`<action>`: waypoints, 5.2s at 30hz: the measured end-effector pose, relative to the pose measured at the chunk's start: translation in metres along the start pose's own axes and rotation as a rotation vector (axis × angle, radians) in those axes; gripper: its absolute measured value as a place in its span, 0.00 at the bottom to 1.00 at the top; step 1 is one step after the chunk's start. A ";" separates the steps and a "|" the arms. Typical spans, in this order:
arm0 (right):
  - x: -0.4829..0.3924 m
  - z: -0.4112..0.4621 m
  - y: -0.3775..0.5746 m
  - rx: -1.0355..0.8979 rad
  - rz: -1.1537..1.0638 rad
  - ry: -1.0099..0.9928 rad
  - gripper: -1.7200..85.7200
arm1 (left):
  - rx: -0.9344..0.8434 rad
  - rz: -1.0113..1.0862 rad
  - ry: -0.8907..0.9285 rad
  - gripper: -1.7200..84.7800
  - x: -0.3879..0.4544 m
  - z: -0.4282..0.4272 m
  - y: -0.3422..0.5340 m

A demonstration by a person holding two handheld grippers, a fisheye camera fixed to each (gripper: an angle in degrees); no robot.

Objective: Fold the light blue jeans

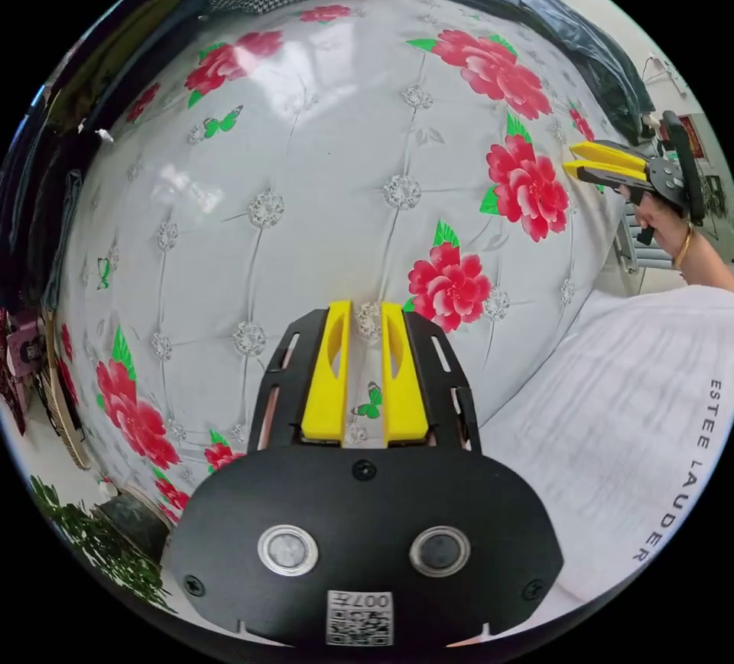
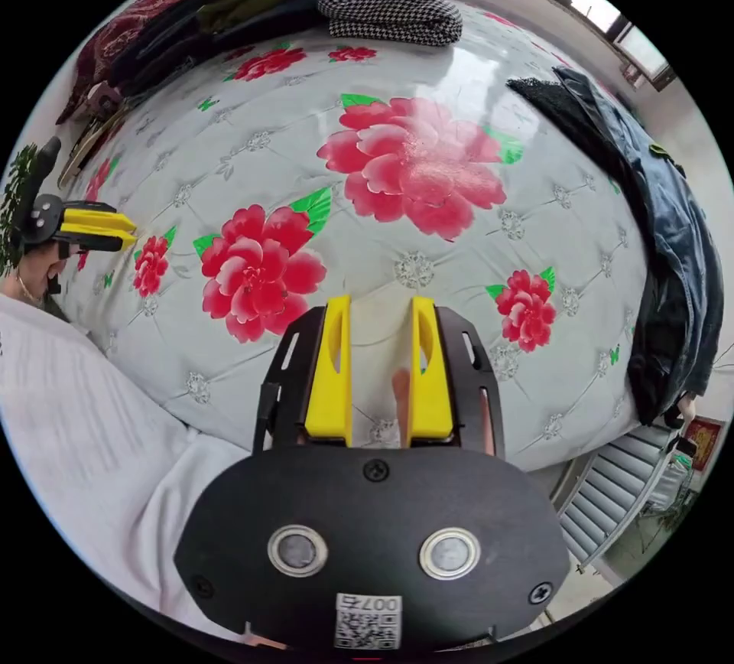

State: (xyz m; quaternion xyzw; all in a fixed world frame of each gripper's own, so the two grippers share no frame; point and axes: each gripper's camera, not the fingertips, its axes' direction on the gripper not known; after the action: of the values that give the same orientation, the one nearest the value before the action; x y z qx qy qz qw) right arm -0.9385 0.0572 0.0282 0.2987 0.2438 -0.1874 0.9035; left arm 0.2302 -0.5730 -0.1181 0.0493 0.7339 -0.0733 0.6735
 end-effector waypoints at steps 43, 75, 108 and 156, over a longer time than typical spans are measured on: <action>0.400 -0.110 -0.010 0.297 0.414 0.348 0.02 | 0.281 -0.813 0.198 0.01 0.040 -0.007 0.185; 0.013 -0.006 -0.179 0.209 -0.459 -0.433 0.10 | 0.697 -1.007 0.243 0.16 -0.032 -0.077 0.547; 0.280 0.023 -0.246 0.263 0.283 -0.378 0.03 | 0.395 -0.726 0.102 0.06 -0.191 -0.142 0.342; 0.100 -0.188 -0.138 0.387 -0.158 -0.385 0.08 | 0.730 -0.938 0.122 0.01 -0.249 -0.232 0.481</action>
State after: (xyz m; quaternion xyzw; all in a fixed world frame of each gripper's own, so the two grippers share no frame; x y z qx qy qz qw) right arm -0.9858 0.0528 -0.2212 0.4045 0.0498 -0.3536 0.8419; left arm 0.1064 -0.0525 0.1290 -0.0478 0.6421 -0.6073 0.4653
